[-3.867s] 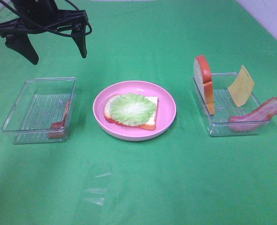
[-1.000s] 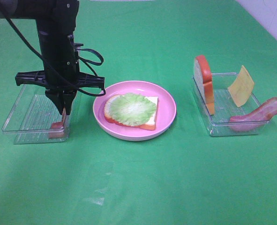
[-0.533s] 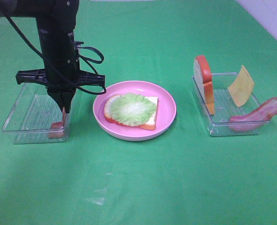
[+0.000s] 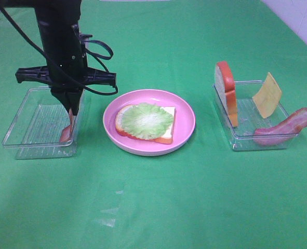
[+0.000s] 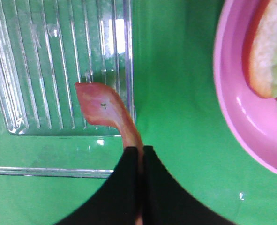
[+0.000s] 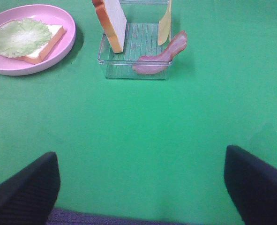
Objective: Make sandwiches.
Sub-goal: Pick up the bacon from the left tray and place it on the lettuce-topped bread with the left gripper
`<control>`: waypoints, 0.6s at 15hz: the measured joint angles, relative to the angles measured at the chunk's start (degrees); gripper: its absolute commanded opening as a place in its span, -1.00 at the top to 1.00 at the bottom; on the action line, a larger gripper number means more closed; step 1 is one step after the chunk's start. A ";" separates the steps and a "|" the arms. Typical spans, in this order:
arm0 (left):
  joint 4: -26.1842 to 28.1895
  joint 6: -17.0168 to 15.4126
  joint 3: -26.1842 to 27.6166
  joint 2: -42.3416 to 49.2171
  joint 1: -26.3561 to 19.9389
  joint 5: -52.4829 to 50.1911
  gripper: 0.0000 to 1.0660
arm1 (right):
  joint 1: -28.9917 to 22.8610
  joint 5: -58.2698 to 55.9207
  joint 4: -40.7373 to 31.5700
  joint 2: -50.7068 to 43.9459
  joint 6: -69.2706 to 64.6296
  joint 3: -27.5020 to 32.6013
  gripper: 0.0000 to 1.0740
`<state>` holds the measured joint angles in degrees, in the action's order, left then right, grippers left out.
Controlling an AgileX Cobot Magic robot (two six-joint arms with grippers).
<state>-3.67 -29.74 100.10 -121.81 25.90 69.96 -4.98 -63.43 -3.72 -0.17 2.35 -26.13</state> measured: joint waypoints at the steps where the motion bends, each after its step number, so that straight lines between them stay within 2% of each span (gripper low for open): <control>1: -0.06 0.34 0.74 0.46 -0.23 0.00 1.00 | 0.00 0.00 0.00 0.00 0.00 0.00 -0.73; 5: -0.63 2.52 9.97 2.81 -0.92 0.06 1.00 | 0.00 0.00 0.00 0.00 0.00 0.00 -0.73; 8: 0.40 2.98 18.56 4.13 -0.92 0.06 1.00 | 0.00 0.00 0.00 0.00 0.00 0.00 -0.73; 9: 0.92 2.98 19.77 4.18 -0.92 0.06 1.00 | 0.00 0.00 0.00 0.00 0.00 0.00 -0.73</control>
<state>-2.75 -26.76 119.86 -117.63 24.98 70.02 -4.98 -63.43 -3.72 -0.17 2.35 -26.13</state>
